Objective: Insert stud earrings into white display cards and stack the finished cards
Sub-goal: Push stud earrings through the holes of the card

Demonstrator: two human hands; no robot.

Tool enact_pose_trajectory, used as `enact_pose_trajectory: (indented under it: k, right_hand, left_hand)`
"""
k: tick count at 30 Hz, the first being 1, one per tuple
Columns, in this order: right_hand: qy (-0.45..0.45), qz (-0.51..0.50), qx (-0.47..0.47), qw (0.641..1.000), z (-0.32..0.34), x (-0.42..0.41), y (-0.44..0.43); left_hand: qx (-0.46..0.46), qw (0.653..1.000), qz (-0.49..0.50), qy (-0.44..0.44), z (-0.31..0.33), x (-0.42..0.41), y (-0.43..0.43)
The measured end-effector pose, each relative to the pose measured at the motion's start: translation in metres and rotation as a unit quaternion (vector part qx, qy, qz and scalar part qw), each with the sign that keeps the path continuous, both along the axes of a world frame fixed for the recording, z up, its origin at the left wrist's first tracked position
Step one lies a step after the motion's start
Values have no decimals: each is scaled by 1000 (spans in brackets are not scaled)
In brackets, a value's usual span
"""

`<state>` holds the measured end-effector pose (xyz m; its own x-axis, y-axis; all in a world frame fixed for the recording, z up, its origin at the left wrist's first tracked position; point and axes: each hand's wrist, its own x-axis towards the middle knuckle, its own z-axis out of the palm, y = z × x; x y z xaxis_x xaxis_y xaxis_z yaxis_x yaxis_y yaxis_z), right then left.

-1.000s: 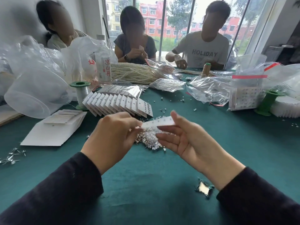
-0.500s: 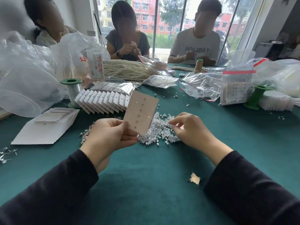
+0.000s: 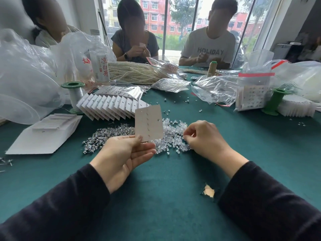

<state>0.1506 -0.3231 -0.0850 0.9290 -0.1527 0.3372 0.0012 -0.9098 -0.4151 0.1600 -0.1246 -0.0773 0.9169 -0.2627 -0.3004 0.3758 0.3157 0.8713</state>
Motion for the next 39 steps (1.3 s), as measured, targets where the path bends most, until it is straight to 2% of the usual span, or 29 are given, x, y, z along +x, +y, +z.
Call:
enact_pose_trajectory:
  k: [14,20,28,32,36,39]
  right_hand:
    - [22,8,-1,1000,-3,6,4]
    - [-69,-13,71,995,2,4,6]
    - [-104,-7,133,986,12,-4,13]
    - [-130,25,195,972,22,-16,25]
    - [-99,88,223,966,23,-26,43]
    - [-98,110,192,970,19,-28,55]
  left_hand:
    - [-3,1000,-13,-2,-1,-1,-2]
    - [16,1000,0,-8,-2,0,-3]
    - [53,998,-10,-33,-2,-3,-5]
    - [62,997,2,-39,-3,-2,-7]
    - [76,996,4,-55,-5,-2,-11]
    - [84,994,3,-71,-5,-4,-12]
